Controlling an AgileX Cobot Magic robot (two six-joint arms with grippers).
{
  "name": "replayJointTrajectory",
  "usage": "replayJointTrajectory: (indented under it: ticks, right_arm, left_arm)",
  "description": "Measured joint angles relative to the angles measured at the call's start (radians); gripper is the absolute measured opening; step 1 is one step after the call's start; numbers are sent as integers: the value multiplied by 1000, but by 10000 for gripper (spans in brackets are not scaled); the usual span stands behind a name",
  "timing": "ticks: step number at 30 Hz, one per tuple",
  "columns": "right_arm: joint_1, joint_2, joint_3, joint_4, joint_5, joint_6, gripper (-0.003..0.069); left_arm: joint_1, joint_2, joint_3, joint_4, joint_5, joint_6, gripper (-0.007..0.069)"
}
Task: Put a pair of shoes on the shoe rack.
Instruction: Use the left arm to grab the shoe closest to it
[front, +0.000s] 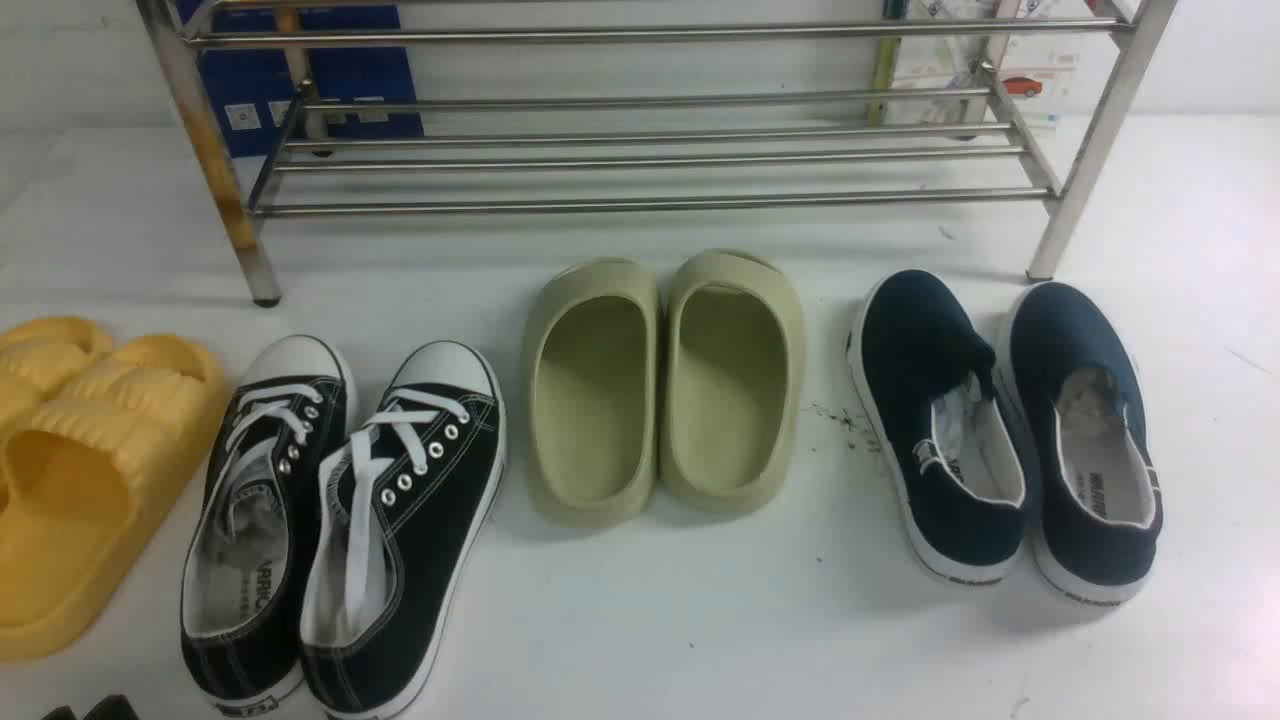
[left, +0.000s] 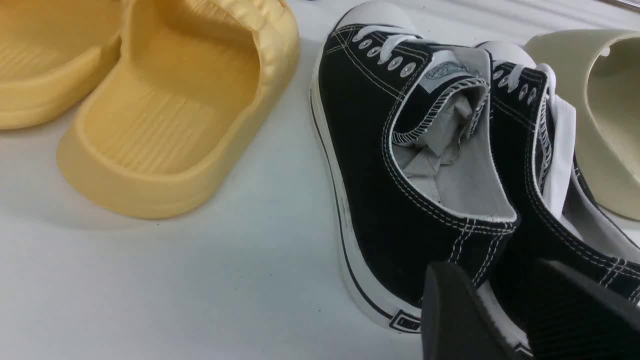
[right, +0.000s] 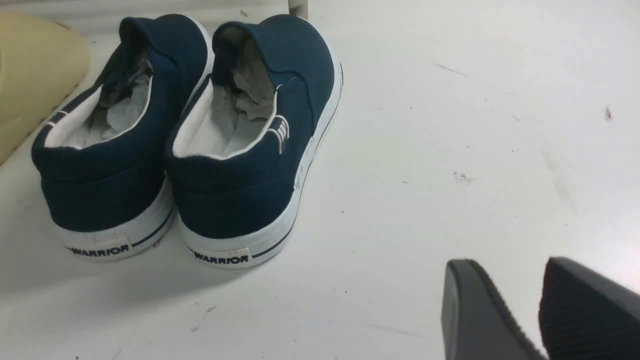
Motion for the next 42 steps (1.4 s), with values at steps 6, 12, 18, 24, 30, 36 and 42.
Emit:
replayJointTrajectory:
  ticks: [6,12,18,24,30,36,42]
  right_arm:
    - [0,0,0,0,0,0,239]
    - [0,0,0,0,0,0,239]
    - [0,0,0,0,0,0,239]
    - [0,0,0,0,0,0,239]
    - [0,0,0,0,0,0,239]
    - [0,0,0,0,0,0,239]
    - [0,0,0,0,0,0,239]
  left_arm:
    - [0,0,0,16,0,0,238]
    - [0,0,0,18,0,0,238]
    - [0,0,0,31,-3,1,238]
    - [0,0,0,-160,-98,-133,238]
    - [0,0,0,-671,-208,-487,238]
    - [0,0,0,-984,-267,-580,238]
    - [0,0,0,-1009,-268,-433,238]
